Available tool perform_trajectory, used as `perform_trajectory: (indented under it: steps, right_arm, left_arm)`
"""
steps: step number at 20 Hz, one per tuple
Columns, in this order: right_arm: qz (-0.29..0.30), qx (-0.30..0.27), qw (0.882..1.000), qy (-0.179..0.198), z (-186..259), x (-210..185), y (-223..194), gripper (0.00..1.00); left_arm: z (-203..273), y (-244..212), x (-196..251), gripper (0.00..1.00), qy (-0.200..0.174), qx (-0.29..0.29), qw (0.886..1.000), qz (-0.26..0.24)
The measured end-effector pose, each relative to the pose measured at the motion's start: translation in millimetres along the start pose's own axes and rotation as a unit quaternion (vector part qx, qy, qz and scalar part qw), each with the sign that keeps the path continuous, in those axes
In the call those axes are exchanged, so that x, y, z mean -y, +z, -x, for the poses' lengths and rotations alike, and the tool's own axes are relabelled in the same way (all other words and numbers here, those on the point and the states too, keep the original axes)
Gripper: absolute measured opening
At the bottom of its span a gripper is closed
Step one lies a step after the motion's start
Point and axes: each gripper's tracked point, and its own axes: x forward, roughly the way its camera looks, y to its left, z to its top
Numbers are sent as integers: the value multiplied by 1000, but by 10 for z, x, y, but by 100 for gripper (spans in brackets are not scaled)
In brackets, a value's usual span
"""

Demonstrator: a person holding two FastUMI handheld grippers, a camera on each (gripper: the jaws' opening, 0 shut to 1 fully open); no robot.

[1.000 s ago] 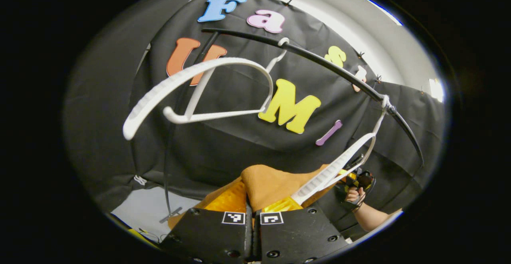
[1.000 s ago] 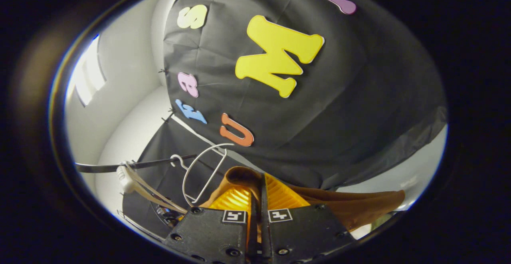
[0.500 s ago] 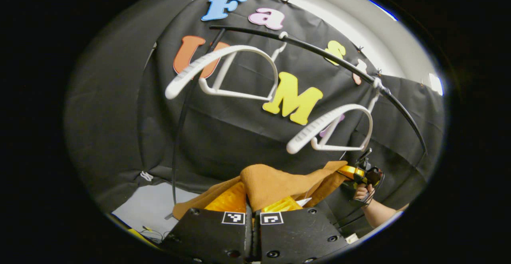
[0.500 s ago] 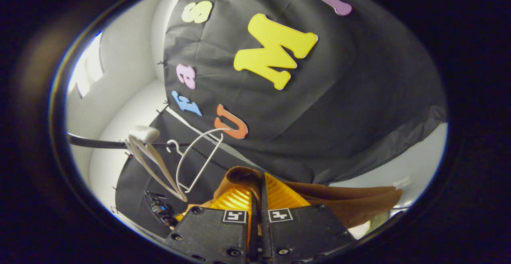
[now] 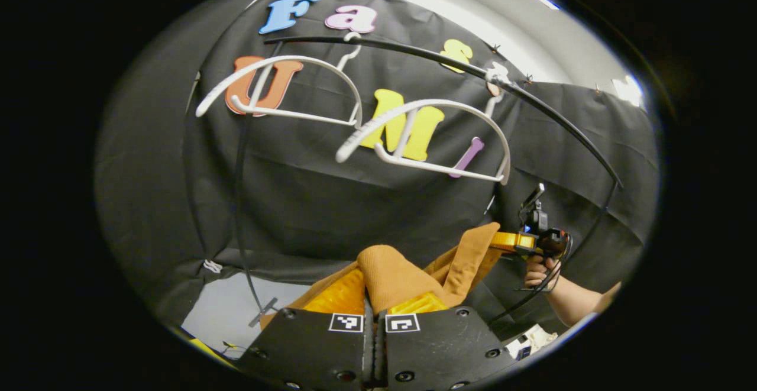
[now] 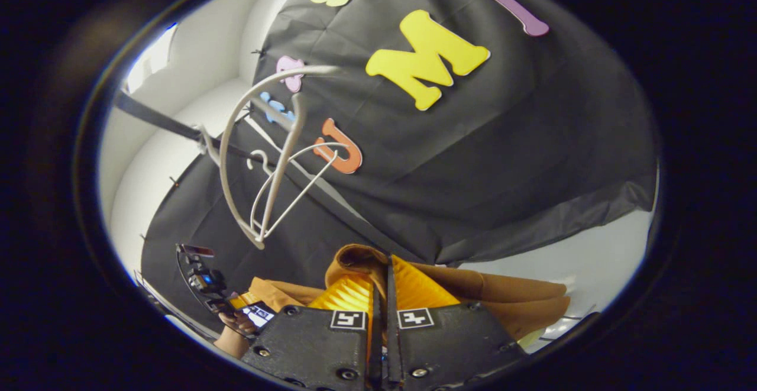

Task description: Grasp the clothes on the hanger with both hands and then place them into the laundry hamper below.

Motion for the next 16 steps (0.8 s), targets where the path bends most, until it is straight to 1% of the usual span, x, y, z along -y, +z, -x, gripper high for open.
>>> perform_trajectory:
  steps: [1, 2, 6, 7, 8, 10, 11, 12, 13, 14, 16]
  right_arm:
    - [7, -2, 1000, 7, -2, -116, -51, 7]
    - [13, -3, 1000, 15, -2, -230, -92, 7]
    - [36, -16, 998, 43, 30, -721, -422, 7]
    - [45, -21, 998, 49, 24, -845, -497, 7]
    - [51, -24, 997, 56, 55, -978, -585, 7]
    - [57, -22, 995, 72, 128, -1240, -728, 6]
    - [58, -20, 995, 81, 148, -1367, -770, 6]
    - [59, -15, 994, 90, 183, -1504, -782, 7]
    - [61, -8, 993, 101, 216, -1648, -772, 4]
    - [62, 0, 992, 111, 270, -1762, -731, 6]
    - [61, 15, 990, 128, 342, -1949, -691, 6]
  left_arm:
    - [6, -18, 50, 0, -6, -1, 1000, -2]
    - [8, -21, 114, 6, -11, -1, 1000, -5]
    - [80, 26, 429, 5, -39, 8, 999, -21]
    - [97, 49, 527, 0, -48, 10, 998, -25]
    - [136, 90, 607, 5, -54, 12, 998, -29]
    - [152, 159, 781, 5, -71, 16, 997, -38]
    - [171, 203, 892, 0, -83, 19, 995, -42]
    - [222, 244, 992, 0, -92, 25, 994, -48]
    - [250, 281, 1095, 5, -104, 29, 993, -53]
    - [315, 354, 1194, 0, -112, 37, 991, -58]
    - [398, 483, 1313, 0, -126, 52, 989, -61]
